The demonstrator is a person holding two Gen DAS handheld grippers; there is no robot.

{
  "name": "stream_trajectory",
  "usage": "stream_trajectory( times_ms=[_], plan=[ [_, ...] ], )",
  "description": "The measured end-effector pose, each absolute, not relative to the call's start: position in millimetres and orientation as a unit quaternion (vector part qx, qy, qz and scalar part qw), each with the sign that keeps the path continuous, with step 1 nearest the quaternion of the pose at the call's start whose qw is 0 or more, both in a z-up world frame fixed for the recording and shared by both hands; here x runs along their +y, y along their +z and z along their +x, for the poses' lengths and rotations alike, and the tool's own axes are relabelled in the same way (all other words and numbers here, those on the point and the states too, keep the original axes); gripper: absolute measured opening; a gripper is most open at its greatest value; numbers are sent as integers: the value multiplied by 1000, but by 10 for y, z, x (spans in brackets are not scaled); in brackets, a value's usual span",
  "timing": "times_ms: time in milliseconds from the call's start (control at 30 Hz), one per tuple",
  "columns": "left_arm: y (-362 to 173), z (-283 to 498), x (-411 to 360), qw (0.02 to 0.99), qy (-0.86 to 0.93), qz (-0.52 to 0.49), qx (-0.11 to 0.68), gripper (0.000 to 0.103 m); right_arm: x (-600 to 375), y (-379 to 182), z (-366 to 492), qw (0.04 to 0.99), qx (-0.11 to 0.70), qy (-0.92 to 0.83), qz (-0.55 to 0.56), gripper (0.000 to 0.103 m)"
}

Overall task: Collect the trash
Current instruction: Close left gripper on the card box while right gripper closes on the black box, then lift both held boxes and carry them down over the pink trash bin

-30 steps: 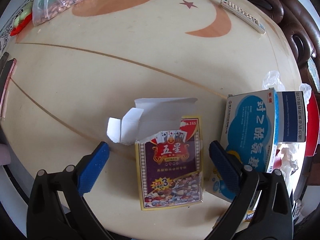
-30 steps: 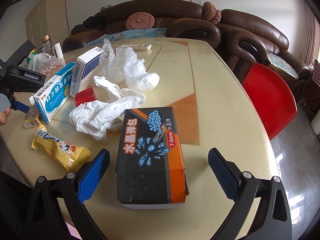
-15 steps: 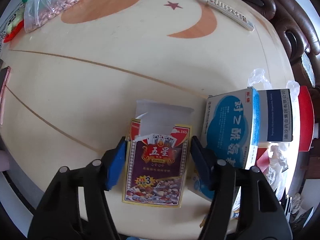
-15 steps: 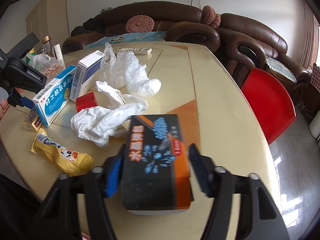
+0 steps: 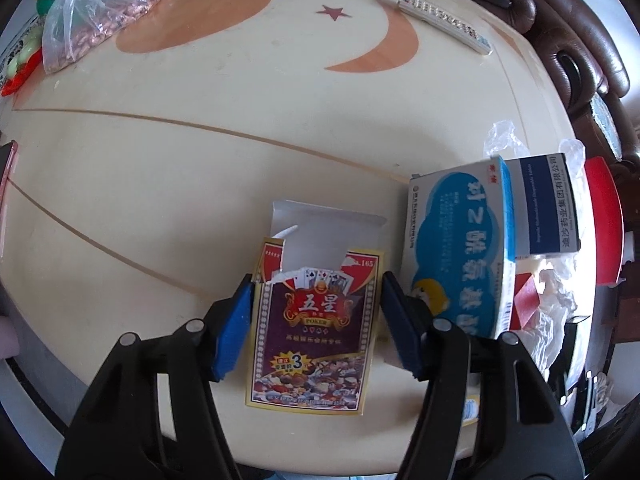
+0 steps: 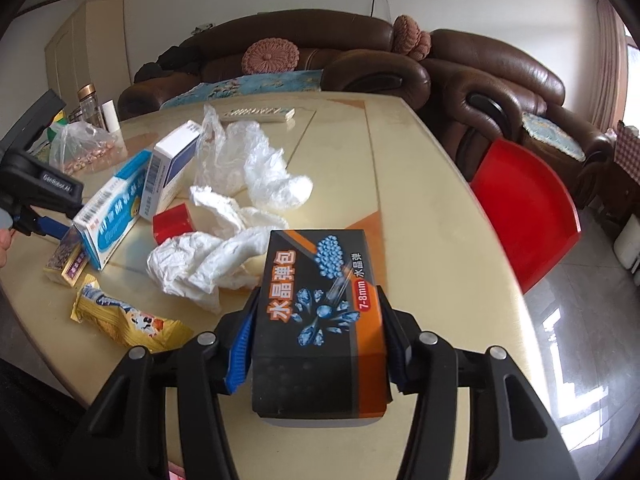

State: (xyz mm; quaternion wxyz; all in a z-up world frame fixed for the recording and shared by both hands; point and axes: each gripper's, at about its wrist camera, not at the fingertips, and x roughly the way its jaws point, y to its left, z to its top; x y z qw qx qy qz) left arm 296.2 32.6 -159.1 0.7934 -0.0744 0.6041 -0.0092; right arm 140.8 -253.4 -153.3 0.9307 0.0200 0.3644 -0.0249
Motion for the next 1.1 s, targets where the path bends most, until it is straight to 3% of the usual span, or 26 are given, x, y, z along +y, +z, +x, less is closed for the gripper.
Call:
stream_trajectory(
  times_ms=[467,1100],
  plan=[
    [-1171,2418,509,868,-31,-45,493,61,-2497,-1271,1308,939,341,-28,24,52],
    [-555,1543,426,910,-58,-6,411,61,-2238,-656,799,954,299,-23,-2,52]
  ],
)
